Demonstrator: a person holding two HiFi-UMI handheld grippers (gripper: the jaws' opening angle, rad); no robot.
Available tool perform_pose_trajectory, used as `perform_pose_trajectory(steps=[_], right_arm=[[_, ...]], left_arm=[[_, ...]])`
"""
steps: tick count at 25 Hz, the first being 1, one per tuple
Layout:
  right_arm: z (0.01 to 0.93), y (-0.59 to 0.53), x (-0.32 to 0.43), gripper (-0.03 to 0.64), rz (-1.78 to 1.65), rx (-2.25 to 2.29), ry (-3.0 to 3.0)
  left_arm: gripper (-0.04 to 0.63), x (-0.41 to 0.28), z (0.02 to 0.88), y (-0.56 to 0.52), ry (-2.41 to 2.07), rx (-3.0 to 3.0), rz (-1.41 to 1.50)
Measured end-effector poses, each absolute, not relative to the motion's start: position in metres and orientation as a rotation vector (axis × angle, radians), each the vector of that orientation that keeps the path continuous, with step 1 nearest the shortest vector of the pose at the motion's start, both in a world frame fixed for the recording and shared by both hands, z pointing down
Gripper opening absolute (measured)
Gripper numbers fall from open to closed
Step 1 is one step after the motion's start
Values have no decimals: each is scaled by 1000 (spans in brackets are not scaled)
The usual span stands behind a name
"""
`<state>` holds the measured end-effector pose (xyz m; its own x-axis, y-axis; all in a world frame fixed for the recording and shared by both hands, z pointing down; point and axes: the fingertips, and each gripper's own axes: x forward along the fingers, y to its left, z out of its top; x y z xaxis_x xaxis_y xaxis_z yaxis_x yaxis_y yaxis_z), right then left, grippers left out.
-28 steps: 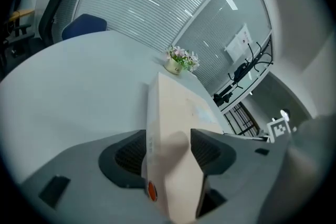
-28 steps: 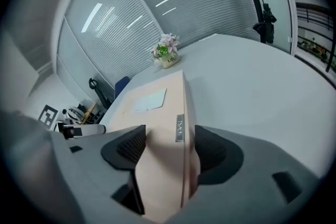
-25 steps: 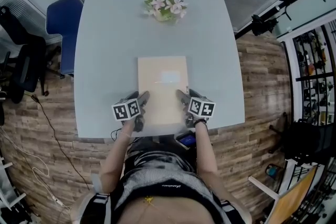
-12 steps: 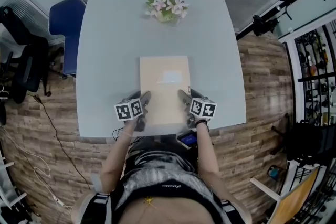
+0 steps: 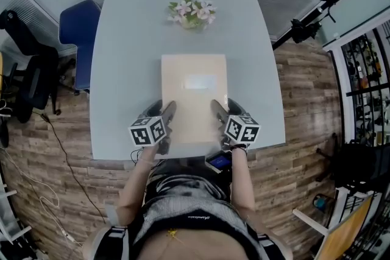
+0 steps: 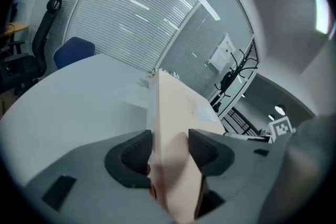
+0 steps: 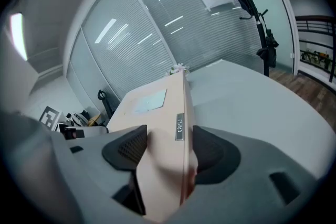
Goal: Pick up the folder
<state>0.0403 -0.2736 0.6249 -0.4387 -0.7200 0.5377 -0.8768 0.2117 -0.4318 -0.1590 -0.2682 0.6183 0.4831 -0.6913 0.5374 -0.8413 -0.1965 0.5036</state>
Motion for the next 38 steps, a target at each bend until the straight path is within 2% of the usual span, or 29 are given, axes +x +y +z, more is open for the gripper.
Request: perform_pose_trajectory(steps=[11,19,38], right_arm=[[507,-269,39,270,738,1632,-2430],[451,-252,38,268,648,1684,-2516],[408,-240,36,261,491,1693,-2553]], left_arm=[[215,-162,506,-266,-1391,2140,73],[213,-164,444,-250,-1470,2233,-15],[212,-166,409,-238,-1516,2265,-98]])
